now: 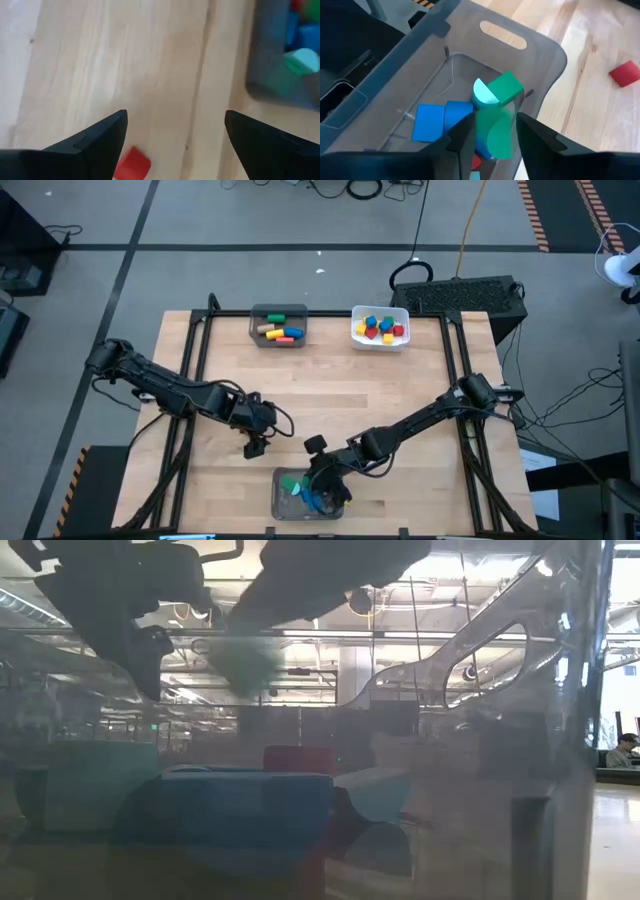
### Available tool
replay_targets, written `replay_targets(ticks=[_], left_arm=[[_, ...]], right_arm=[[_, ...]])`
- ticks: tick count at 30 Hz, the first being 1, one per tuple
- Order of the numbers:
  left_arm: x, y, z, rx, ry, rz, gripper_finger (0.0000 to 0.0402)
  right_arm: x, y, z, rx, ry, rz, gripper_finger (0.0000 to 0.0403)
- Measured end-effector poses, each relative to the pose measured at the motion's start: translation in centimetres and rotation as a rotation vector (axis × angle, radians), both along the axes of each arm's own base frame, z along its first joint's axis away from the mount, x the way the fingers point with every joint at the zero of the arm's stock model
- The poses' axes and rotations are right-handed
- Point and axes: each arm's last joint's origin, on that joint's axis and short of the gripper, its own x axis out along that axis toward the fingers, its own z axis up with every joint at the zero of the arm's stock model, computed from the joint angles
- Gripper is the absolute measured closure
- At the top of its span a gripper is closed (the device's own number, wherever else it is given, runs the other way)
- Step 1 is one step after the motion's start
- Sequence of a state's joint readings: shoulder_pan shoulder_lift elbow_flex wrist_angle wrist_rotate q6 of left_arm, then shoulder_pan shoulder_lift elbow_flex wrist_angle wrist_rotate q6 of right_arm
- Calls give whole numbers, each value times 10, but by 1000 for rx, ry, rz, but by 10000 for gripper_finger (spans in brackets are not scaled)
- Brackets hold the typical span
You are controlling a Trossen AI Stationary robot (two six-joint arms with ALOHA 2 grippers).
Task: Sort blocks by size
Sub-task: Put the green half circle block into the bottom black bin, then put the red half circle block into the bottom black bin
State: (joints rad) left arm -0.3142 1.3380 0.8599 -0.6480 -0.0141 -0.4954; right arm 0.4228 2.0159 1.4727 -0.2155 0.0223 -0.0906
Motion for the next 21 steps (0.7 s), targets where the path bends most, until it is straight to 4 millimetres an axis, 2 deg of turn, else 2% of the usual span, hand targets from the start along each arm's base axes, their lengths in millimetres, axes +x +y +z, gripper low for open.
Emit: replay_targets(ticks=[8,16,21], left_arm=[[-10,-1,-4,148,59,34,65],[-32,-6,-9,295,226,-221,65],[-38,-10,-28,315,206,-405,65]], right_arm=[[0,0,0,0,0,-3,226],[0,0,-1,-4,7,-2,214],[0,0,-1,-5,6,2,214]])
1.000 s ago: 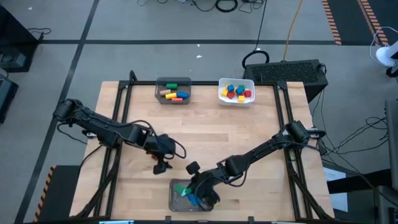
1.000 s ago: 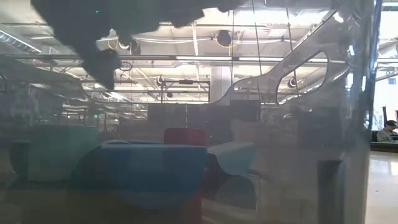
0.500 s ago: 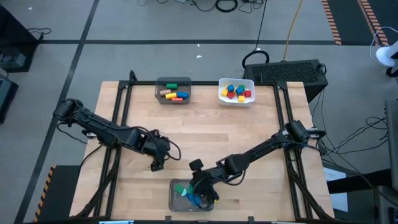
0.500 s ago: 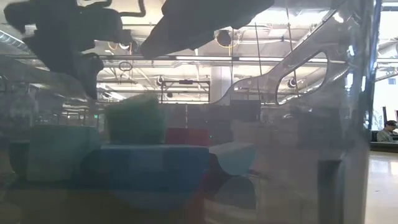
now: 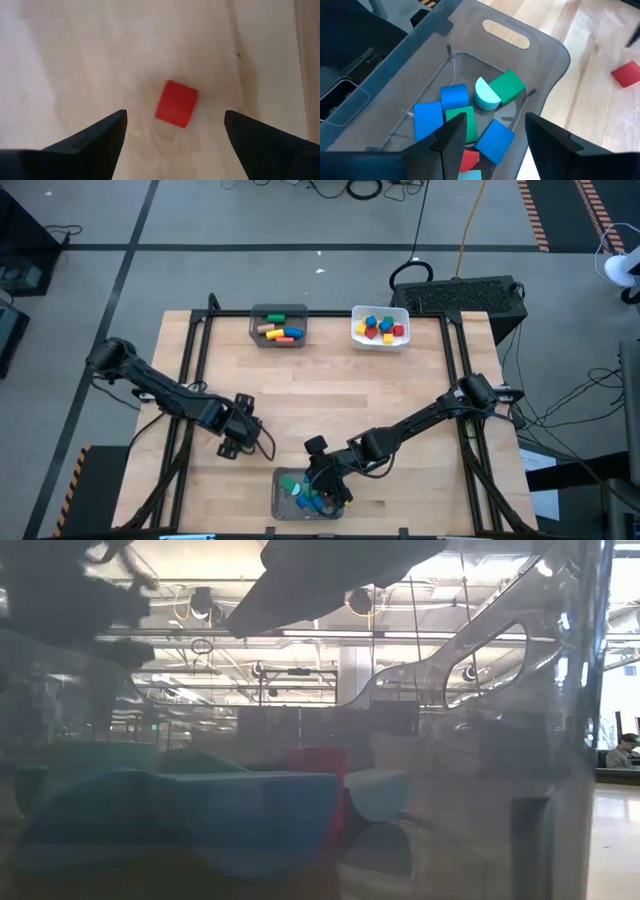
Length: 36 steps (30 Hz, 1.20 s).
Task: Sort blocks by size
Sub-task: Put the red half circle block into the bottom black bin
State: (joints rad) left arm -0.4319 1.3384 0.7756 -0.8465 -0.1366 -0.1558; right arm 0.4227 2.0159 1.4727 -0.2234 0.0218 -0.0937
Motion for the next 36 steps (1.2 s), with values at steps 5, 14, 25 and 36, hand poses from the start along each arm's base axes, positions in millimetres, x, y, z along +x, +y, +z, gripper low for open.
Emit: replay_targets(ticks=[5,14,25,36], left_arm=[[-9,1,-24,47,-7,-124,65],[-8,2,-30,81,-61,-142,68],[-9,2,-39,41,-99,-148,147],[-15,4,-48,11,-80,-144,200]], right_arm=[[0,0,0,1,0,1,213],[0,0,0,0,-4,4,213],[0,1,1,5,-7,1,213],[0,0,1,4,-6,1,213]])
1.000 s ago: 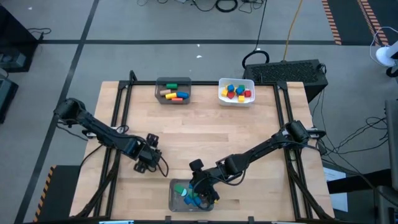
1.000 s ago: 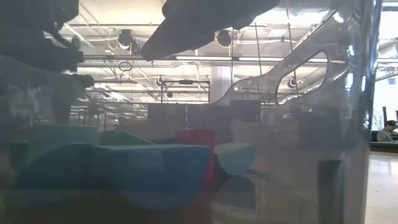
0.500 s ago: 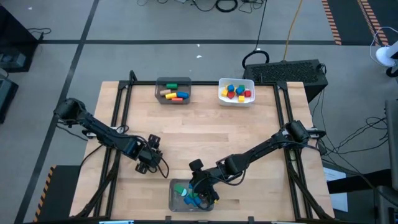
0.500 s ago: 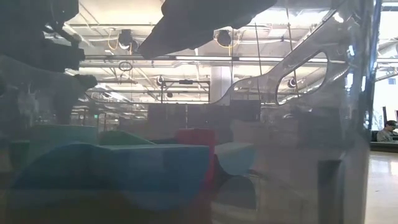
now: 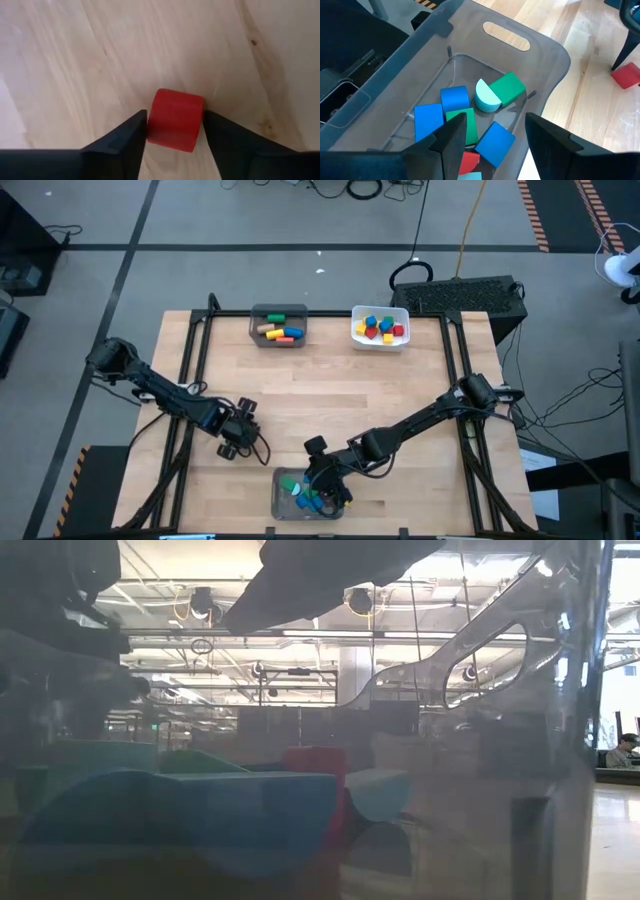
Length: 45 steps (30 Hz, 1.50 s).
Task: Sort blocks by size
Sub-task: Put the red half circle block into the bottom black bin
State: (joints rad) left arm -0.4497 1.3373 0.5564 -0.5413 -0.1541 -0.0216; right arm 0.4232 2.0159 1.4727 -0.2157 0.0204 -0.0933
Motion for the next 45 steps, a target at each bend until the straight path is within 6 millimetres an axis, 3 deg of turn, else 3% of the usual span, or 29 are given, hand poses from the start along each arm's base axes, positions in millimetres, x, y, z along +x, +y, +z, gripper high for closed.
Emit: replay_targets(ticks=[5,15,21,27,45], left_arm=[[1,1,0,-54,12,50,263],[6,12,0,-120,9,276,265],[11,12,5,-185,29,309,265],[24,5,22,-252,-14,291,265],[60,-10,86,-390,-193,160,265]], right_arm=[[0,0,0,0,-1,0,213],[0,0,0,-56,-24,58,213],[-1,3,0,-131,-54,60,213],[-8,14,0,-363,-115,69,227],[-17,31,6,-684,-223,-7,236]])
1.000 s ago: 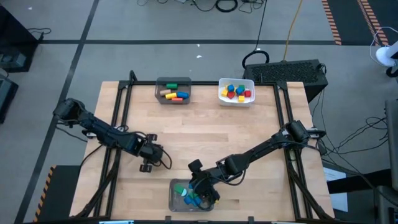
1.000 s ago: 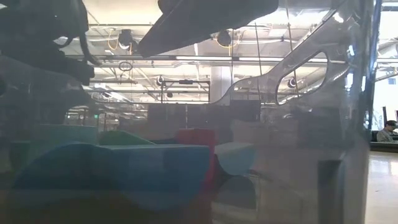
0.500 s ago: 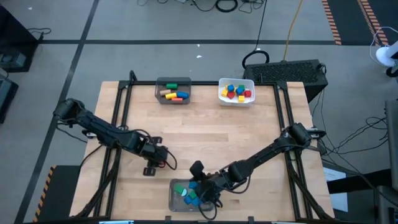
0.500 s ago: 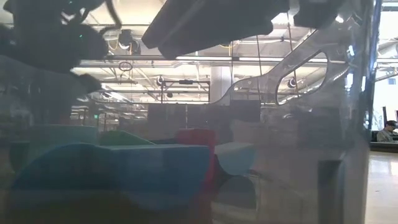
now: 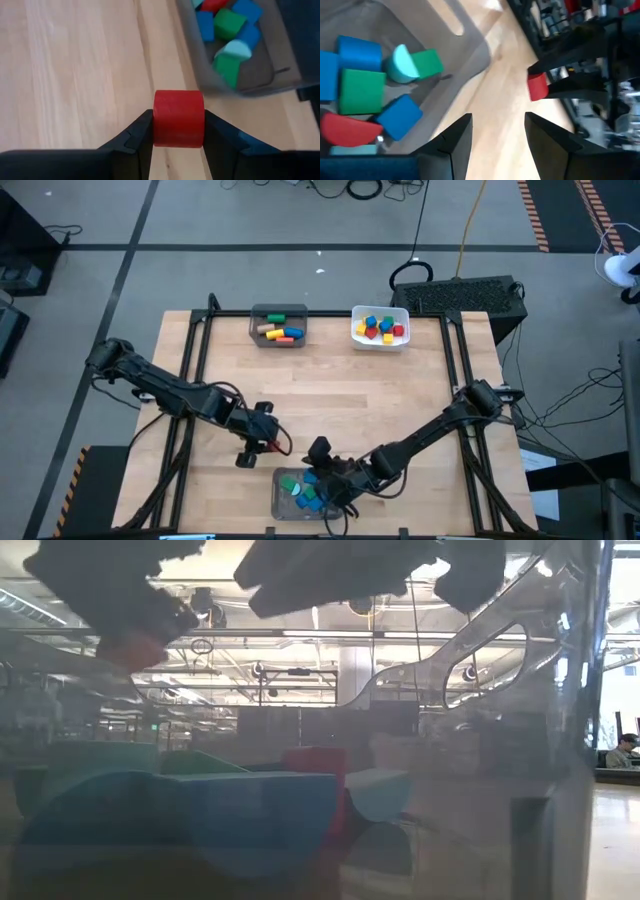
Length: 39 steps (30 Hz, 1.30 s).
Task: Sort blocks by size
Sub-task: Put the red half circle block into the bottom black bin
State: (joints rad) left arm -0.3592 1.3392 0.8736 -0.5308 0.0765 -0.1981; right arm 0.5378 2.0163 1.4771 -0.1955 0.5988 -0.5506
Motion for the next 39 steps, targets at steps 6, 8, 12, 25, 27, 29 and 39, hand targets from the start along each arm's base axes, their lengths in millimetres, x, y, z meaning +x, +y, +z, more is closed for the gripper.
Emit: replay_targets(ticks=[6,8,12,25,27,29,39], left_arm=[[5,-2,11,-13,-38,-2,265],[6,-2,13,-17,-49,-2,265],[8,-3,15,-33,-81,-6,265],[17,-4,23,-94,-192,-41,265],[20,-2,24,-112,-213,-40,265],[23,0,26,-136,-230,-45,265],[37,0,20,-199,-264,-72,265]], right_arm=[[0,8,14,-34,-51,-23,236],[1,11,20,-44,-66,-25,236],[1,13,26,-60,-68,-13,236],[9,3,29,-140,-82,1,236],[10,1,29,-146,-79,0,236],[11,-1,29,-147,-78,-5,236],[16,-11,29,-148,-71,-21,236]])
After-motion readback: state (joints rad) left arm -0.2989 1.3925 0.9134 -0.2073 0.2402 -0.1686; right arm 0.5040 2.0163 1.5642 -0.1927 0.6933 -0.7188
